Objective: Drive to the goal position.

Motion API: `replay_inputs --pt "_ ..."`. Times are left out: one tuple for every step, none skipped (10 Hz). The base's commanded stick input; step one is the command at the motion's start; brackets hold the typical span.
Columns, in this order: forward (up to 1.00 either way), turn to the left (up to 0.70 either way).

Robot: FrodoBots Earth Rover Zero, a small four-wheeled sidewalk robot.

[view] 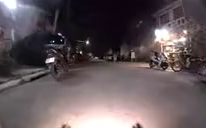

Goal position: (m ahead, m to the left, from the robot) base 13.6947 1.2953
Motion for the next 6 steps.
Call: replay_inputs --pt "0.85 0.00" --pt "0.85 0.00" --pt "0.85 0.00" --pt "0.85 0.19" --pt "0.85 0.34" --pt "0.85 0.10"
